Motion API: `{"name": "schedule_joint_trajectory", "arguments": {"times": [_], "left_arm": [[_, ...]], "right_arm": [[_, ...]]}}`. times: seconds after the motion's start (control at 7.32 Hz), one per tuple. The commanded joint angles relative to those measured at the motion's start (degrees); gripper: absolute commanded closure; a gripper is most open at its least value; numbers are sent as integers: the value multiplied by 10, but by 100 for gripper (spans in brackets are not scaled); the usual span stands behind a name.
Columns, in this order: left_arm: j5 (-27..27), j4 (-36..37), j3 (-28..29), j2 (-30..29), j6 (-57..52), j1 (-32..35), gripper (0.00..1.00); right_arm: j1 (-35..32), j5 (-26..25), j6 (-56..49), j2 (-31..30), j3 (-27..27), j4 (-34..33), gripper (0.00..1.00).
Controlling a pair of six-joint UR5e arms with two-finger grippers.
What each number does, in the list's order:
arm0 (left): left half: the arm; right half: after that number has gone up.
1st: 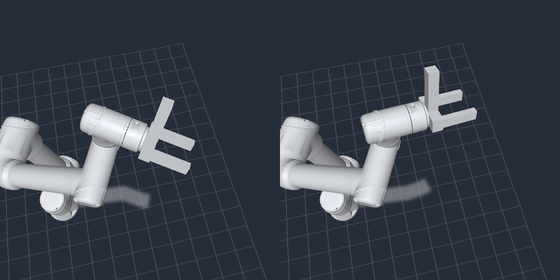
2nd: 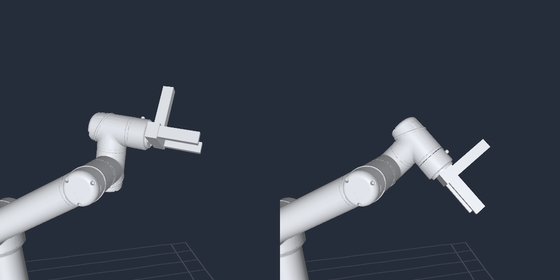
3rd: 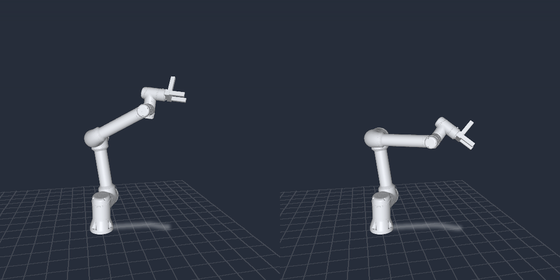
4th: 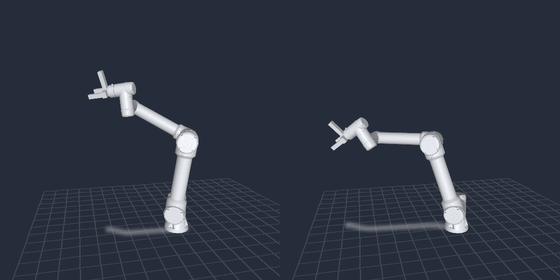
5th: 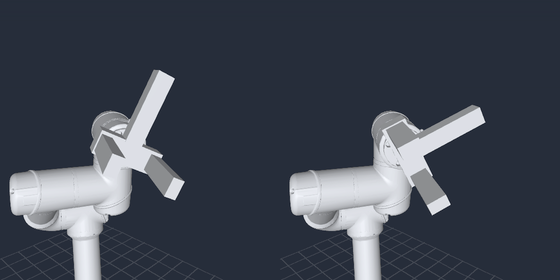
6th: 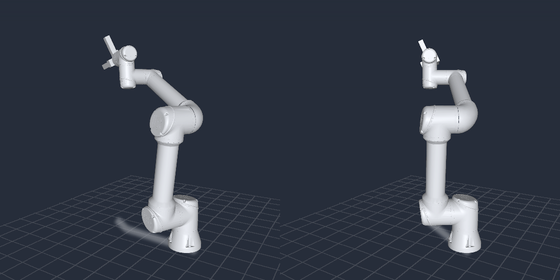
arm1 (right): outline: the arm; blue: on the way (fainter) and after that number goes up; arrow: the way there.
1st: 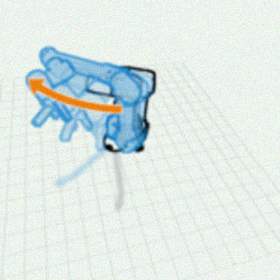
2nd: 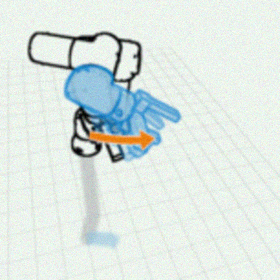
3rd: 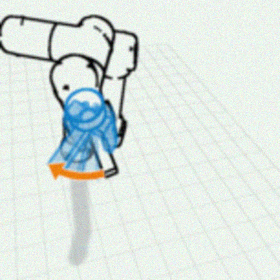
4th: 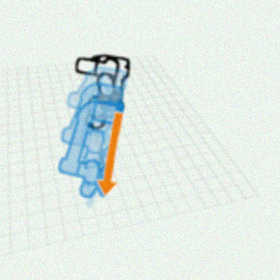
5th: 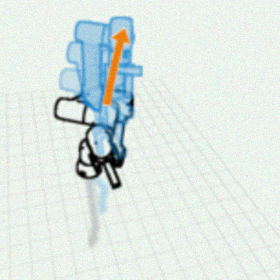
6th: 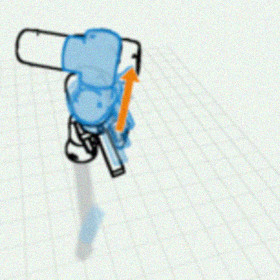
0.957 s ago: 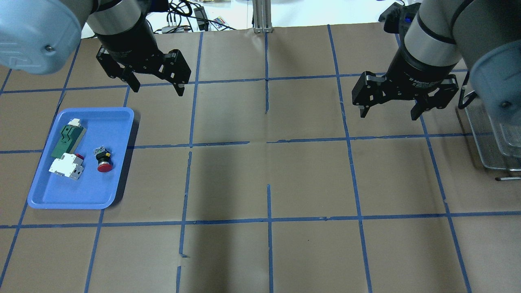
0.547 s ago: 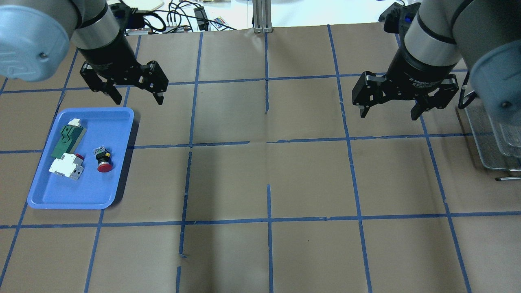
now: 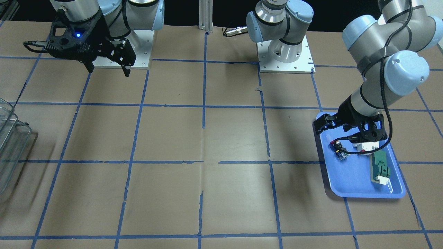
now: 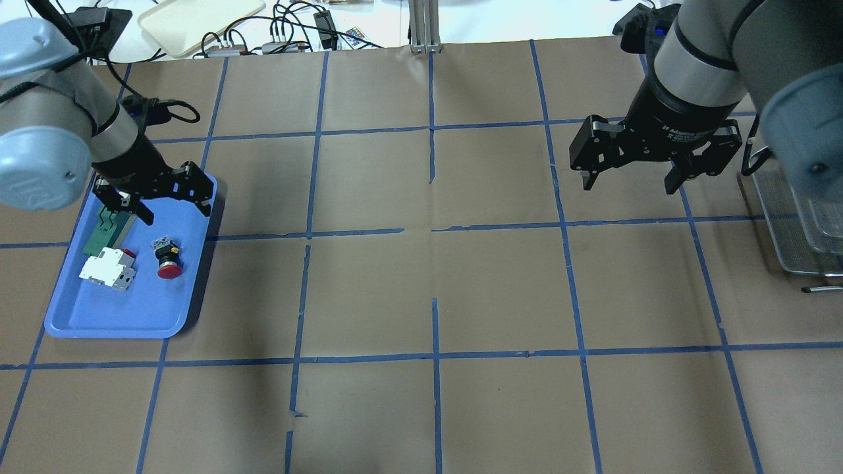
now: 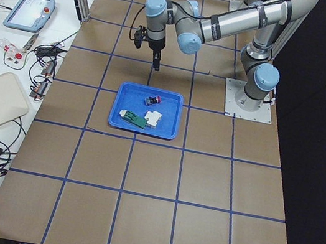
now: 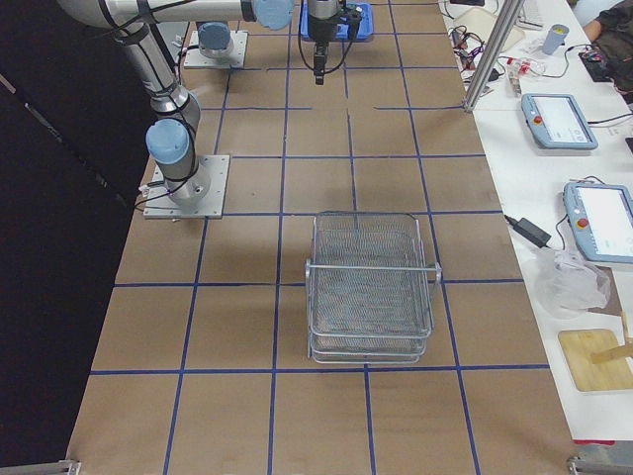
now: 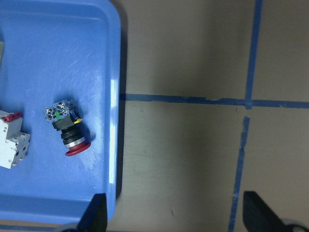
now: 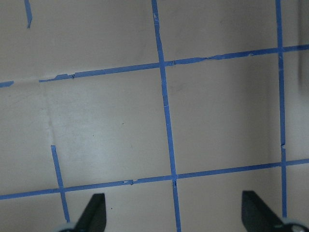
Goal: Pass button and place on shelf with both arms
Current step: 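Close the left gripper on the red push-button's cap end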
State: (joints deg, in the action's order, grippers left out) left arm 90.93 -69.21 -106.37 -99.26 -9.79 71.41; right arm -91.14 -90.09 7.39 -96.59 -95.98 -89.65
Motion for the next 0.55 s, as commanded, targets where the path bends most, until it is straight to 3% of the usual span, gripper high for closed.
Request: {"name": "schedule_joint_trajectory", "arguments": {"times": [0.0,0.41], "left_arm": [[5,113,-75,-23,8,-43,0],[16,126,-83,-57,8,-82,11]], "right_arm": [[1,0,0,0,0,0,0],[0,-1,0,0,-1,0,0]]}}
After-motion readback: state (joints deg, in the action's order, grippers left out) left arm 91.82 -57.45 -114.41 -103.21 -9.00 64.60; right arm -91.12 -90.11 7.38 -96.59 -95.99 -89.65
